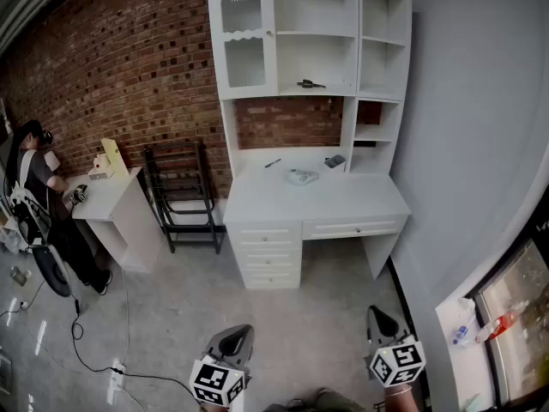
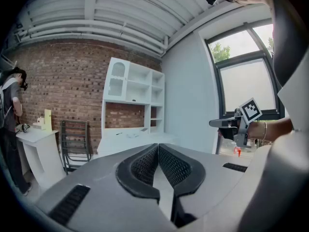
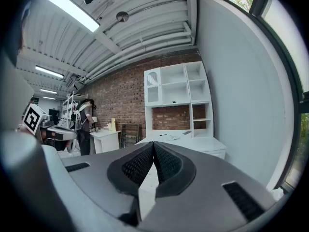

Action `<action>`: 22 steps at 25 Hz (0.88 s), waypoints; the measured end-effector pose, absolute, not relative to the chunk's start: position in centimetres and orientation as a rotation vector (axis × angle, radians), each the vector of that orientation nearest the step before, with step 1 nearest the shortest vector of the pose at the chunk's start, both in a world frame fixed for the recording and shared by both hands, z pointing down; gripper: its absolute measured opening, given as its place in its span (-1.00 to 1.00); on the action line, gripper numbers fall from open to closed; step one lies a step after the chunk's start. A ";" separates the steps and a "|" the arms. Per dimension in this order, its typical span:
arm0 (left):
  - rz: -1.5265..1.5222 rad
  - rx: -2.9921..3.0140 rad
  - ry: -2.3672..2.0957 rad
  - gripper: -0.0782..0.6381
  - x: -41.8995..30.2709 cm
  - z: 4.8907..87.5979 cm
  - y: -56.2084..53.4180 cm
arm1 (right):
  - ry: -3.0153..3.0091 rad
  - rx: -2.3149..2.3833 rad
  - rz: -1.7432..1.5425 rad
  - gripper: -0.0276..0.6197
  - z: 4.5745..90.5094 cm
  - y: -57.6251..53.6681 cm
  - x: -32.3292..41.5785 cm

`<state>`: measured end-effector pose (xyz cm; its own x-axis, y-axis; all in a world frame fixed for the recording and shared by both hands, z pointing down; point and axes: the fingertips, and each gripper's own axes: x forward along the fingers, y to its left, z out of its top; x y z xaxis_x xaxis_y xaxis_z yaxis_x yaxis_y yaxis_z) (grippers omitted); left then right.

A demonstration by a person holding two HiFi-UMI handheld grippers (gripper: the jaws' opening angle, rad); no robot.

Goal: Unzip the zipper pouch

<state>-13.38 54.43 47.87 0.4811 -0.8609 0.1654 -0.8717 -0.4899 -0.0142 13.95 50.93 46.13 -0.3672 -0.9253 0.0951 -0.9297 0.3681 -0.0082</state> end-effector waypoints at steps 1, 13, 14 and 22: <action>0.231 2.634 -1.555 -0.77 -13.6 48.0 54.5 | -2.537 1.721 0.099 -0.91 46.4 51.0 13.8; 0.151 2.592 -1.547 -0.77 -13.8 48.1 56.3 | -2.529 1.691 0.107 -0.92 48.0 52.7 13.4; 0.151 2.588 -1.544 -0.77 -13.7 48.3 56.4 | -2.531 1.684 0.108 -0.92 48.2 52.8 13.4; 0.162 2.589 -1.528 -0.77 -13.0 48.9 56.4 | -2.529 1.694 0.141 -0.91 49.0 52.8 13.8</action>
<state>-12.98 56.43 48.86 0.4811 -0.8622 0.1587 -0.8763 -0.4783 0.0578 13.79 52.82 48.96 -0.3789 -0.9163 0.1299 -0.9250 0.3791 -0.0244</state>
